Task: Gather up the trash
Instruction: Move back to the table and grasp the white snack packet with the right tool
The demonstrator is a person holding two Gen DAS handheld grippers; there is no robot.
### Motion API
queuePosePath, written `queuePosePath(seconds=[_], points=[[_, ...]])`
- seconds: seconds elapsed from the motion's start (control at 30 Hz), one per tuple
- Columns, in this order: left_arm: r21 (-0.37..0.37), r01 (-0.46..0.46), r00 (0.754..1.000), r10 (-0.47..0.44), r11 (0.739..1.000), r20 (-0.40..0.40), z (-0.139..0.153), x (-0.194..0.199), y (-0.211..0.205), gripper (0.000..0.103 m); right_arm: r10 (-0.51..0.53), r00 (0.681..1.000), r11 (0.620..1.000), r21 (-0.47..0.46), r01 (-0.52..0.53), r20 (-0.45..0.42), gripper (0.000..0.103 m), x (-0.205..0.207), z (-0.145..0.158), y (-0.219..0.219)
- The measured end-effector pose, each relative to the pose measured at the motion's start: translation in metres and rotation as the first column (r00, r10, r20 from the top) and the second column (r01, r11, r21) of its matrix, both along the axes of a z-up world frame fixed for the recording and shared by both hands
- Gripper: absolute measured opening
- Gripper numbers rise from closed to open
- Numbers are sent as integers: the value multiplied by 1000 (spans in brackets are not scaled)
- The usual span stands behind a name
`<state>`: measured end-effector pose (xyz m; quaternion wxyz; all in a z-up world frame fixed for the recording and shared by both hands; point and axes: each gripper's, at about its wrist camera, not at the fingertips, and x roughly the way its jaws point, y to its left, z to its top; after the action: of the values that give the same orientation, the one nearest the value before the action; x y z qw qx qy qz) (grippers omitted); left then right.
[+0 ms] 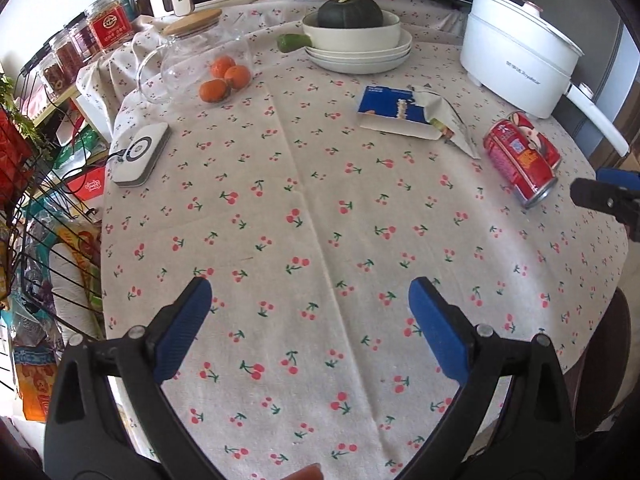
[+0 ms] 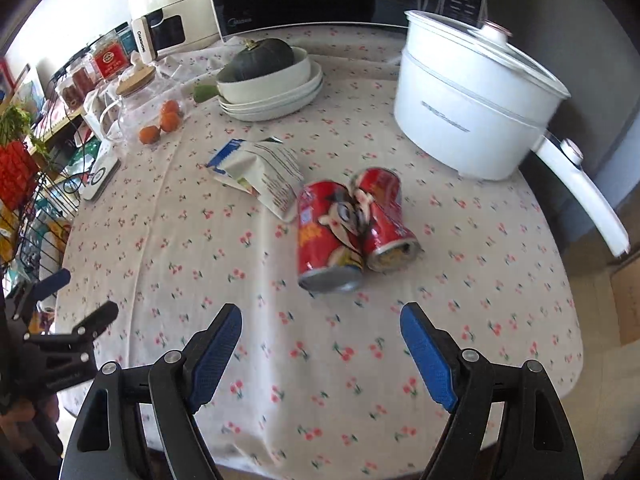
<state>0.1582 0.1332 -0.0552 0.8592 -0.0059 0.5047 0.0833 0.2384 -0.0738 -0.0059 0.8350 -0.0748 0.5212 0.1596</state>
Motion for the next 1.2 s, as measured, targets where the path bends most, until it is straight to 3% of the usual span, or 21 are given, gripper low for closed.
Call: queuePosePath(seconds=[0.23,0.53,0.7,0.83,0.9,0.93,0.97,1.2], points=[[-78,-87,996,87,993,-8,-2,1,29,99,27,1000,1000,1,-27,-11,83,56,-26,62],[-95,-91,996,90,991,-13,-8,4,36,99,50,998,999,17,-50,-26,81,104,-57,105],[-102,-81,997,81,991,-6,-7,5,34,99,49,998,999,23,-48,-42,65,117,-65,109],[-102,-74,997,75,992,4,-6,5,33,99,91,995,995,43,-90,-32,38,116,-57,108],[-101,-75,997,76,992,6,-5,5,33,99,114,993,993,31,-113,-24,32,113,-52,109],[-101,-76,997,77,992,6,-5,5,33,99,124,992,992,31,-124,-22,25,111,-49,109],[-101,-77,997,78,992,7,-4,5,33,99,131,991,991,34,-131,-14,5,108,-45,108],[-106,-110,994,112,988,13,-1,6,40,99,128,992,987,95,-129,18,2,96,-13,95]])
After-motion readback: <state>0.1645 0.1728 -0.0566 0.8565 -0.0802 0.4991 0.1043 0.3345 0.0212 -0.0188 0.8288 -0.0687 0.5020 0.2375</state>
